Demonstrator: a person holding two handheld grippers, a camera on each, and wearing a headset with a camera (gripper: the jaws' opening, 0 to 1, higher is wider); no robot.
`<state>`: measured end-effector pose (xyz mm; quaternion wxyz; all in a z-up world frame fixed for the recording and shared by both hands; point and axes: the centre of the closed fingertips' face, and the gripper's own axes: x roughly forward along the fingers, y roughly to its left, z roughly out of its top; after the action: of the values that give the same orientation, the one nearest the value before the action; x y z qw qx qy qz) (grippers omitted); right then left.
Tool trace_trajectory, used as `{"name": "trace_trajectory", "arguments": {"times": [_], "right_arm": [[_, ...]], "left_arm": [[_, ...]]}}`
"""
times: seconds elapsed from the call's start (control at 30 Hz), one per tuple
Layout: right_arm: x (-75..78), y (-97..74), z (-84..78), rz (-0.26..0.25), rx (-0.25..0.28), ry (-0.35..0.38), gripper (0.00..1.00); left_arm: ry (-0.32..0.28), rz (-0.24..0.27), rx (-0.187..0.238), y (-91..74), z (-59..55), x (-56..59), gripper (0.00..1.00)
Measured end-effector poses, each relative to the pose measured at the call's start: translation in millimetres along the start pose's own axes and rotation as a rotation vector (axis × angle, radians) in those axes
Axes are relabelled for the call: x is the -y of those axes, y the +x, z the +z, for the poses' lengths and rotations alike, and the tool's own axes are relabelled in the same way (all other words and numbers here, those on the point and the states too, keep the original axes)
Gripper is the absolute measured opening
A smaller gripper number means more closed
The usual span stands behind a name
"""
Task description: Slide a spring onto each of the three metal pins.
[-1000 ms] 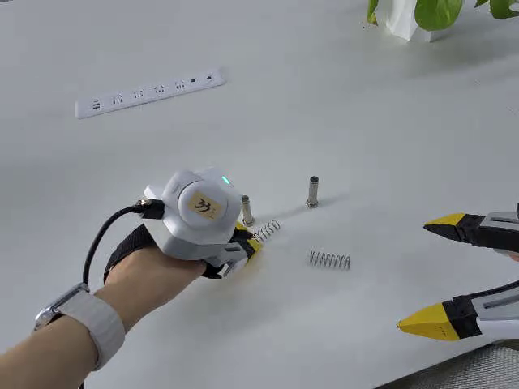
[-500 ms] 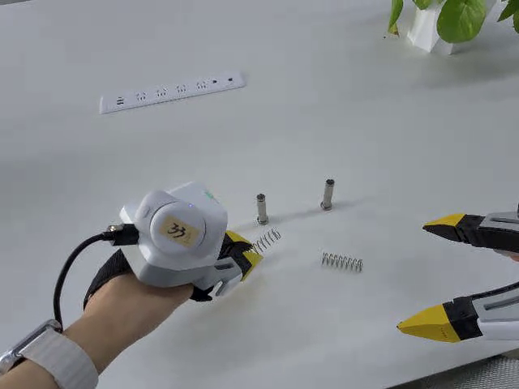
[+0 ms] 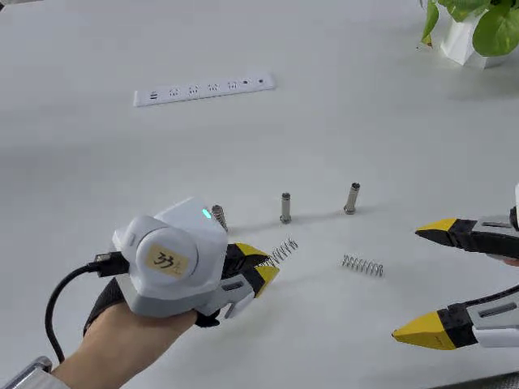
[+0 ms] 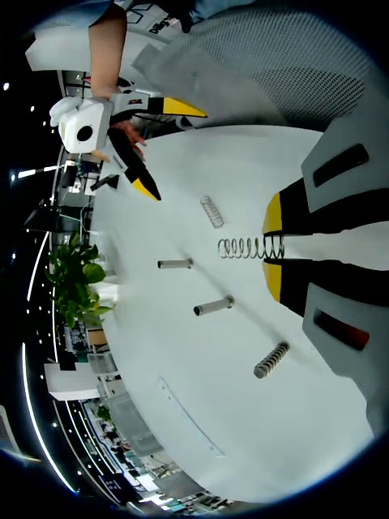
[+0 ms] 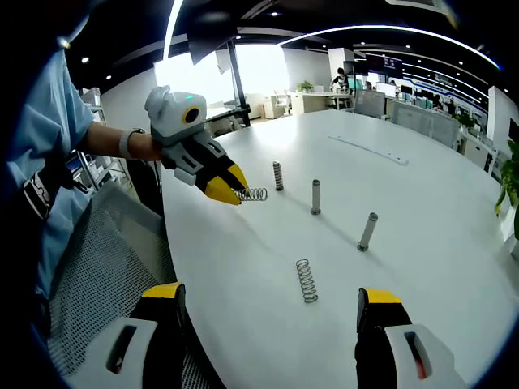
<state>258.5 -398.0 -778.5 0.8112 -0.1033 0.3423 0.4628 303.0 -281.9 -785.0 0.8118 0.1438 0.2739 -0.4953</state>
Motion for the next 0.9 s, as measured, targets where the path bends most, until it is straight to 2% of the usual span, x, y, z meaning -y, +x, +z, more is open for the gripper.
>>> {"name": "trace_trajectory", "arguments": {"times": [0.17, 0.4, 0.63, 0.7, 0.77, 0.9], "right_arm": [[-3.2, 4.9, 8.5, 0.035, -0.013, -0.038, 0.85], [-9.1, 12.4, 23.1, 0.103, -0.047, -0.111, 0.77], [-15.8, 19.9, 42.0, 0.189, -0.072, -0.176, 0.66], [-15.1, 22.4, 47.0, 0.194, -0.079, -0.194, 0.65], [-16.1, 23.9, 51.7, 0.209, -0.081, -0.204, 0.65], [-22.2, 26.9, 61.4, 0.26, -0.085, -0.217, 0.58]], "left_arm": [[-0.009, 0.014, 0.025, -7.7, 1.1, 3.6, 0.07], [-0.011, 0.021, 0.058, -14.4, 3.8, 10.2, 0.07], [-0.003, 0.006, 0.083, -18.8, 5.1, 17.4, 0.07], [-0.003, -0.002, 0.09, -19.8, 5.9, 19.6, 0.07], [0.0, -0.007, 0.096, -20.7, 6.5, 20.9, 0.07], [0.011, -0.018, 0.103, -22.0, 5.8, 24.1, 0.07]]}}
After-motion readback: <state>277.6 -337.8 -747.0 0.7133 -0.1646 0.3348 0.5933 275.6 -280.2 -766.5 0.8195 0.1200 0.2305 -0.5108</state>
